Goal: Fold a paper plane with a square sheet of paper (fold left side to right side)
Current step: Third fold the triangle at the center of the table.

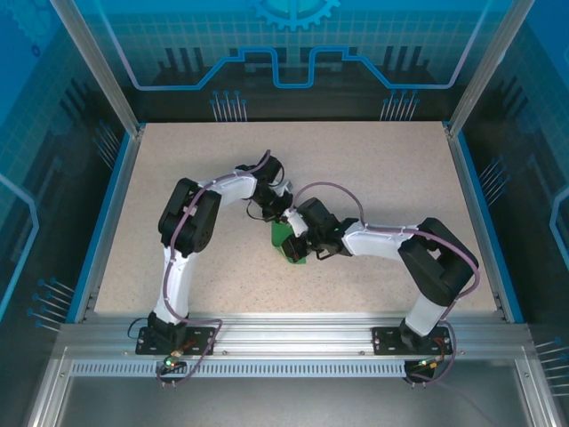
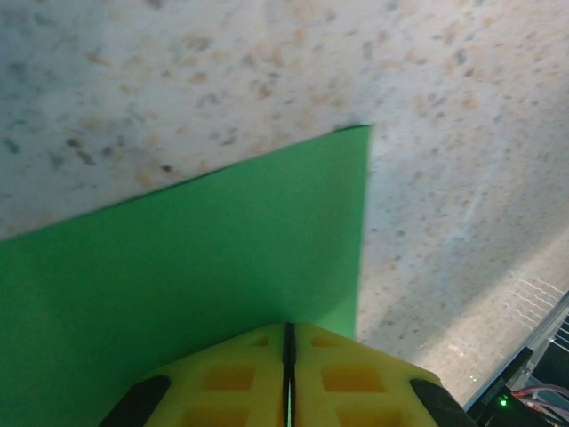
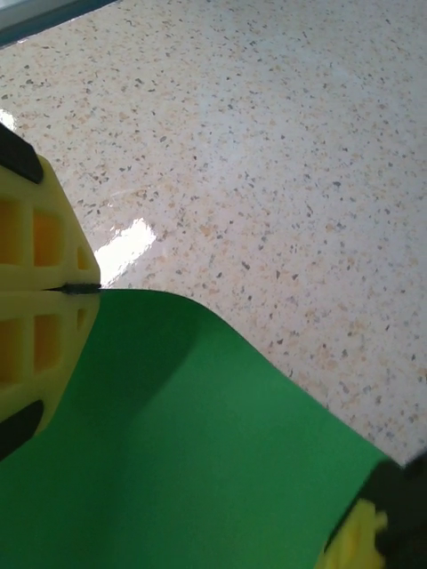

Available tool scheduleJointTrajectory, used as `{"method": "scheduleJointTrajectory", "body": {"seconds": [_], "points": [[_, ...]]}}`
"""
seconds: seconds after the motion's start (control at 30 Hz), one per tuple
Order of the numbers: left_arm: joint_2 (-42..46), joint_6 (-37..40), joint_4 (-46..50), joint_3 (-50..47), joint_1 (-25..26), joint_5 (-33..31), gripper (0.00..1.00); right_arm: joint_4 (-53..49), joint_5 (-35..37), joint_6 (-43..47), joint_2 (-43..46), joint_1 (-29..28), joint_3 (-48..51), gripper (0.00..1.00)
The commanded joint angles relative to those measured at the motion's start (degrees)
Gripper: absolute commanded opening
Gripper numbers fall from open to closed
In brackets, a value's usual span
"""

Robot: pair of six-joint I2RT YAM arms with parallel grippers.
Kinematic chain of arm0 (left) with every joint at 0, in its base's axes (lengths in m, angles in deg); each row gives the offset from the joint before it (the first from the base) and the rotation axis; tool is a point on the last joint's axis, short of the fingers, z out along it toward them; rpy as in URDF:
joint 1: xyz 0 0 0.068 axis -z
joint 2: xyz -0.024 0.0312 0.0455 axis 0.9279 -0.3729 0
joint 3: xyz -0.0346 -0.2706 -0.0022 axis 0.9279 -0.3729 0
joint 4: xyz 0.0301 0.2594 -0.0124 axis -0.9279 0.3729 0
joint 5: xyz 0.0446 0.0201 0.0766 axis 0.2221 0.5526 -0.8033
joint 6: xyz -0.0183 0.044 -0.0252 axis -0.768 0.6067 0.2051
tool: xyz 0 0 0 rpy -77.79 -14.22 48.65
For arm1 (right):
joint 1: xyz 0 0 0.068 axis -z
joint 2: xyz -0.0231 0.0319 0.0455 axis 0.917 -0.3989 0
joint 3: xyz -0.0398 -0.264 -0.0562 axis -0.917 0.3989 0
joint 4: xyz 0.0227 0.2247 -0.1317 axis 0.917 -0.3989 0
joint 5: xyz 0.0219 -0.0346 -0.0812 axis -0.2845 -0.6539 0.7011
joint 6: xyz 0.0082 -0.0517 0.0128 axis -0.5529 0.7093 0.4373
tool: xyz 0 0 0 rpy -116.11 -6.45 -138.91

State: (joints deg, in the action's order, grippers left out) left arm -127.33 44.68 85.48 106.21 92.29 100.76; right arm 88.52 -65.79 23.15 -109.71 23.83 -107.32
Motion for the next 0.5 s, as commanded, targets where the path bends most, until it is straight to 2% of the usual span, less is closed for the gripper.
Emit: {"method": "scheduleJointTrajectory", "body": {"seconds": [0.0,0.47], "points": [[-2.52,1.70,2.42,-0.22,0.44,-1.92,0.08,0.53,-0.42,-1.61,-1.03,1.53,1.23,0.00],[-2.71,1.64,1.76,-2.00,1.04,-2.53,0.06,0.77,2.21,-4.93,-1.65,5.70,1.82,0.00]]}}
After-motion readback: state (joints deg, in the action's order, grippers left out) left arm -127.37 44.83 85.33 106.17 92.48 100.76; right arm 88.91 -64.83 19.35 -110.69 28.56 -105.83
